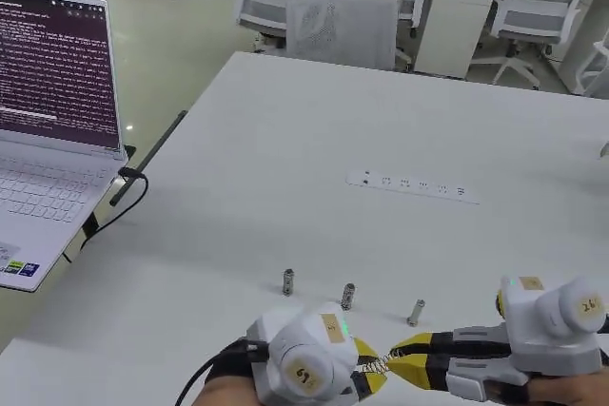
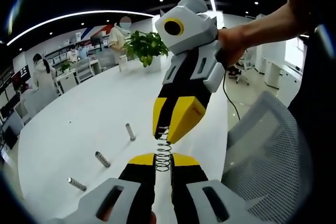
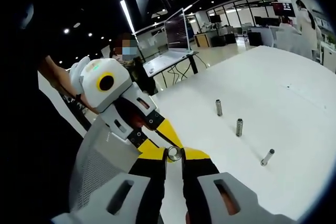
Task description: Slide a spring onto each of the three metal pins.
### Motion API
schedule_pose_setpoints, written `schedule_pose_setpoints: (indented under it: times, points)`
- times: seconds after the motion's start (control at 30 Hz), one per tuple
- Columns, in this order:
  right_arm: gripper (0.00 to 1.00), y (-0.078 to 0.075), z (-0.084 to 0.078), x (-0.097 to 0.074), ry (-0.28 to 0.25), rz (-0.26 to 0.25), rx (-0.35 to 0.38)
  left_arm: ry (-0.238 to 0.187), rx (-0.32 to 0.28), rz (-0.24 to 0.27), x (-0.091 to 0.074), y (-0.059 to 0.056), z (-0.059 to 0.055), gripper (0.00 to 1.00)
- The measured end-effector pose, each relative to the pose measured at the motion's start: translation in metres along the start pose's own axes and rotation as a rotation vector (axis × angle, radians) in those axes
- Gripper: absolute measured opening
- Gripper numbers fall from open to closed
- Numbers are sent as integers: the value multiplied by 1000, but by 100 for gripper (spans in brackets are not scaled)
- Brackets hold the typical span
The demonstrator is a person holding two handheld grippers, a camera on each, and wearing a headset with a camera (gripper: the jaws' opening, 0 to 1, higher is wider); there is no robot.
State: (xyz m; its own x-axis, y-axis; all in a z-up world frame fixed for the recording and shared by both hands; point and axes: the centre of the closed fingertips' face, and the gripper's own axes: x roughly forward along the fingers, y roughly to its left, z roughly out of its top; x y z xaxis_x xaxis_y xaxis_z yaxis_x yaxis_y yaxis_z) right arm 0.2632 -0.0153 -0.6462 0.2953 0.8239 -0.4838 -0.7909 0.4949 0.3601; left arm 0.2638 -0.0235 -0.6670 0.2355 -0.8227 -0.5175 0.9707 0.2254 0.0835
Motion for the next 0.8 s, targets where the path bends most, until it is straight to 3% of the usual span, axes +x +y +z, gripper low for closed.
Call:
schedule_pose_setpoints:
  times: [0.33,0.7,0.8]
  points:
    - [8,0,-3,-1,29,-6,-29,14,-10,-6,4,-2,-8,4]
    - [8,-1,-2,-7,44,-14,-45,9,1,-23,9,-5,-4,2]
    - [9,1,-3,-8,72,-12,-80,3,-1,-30,10,-7,-2,2]
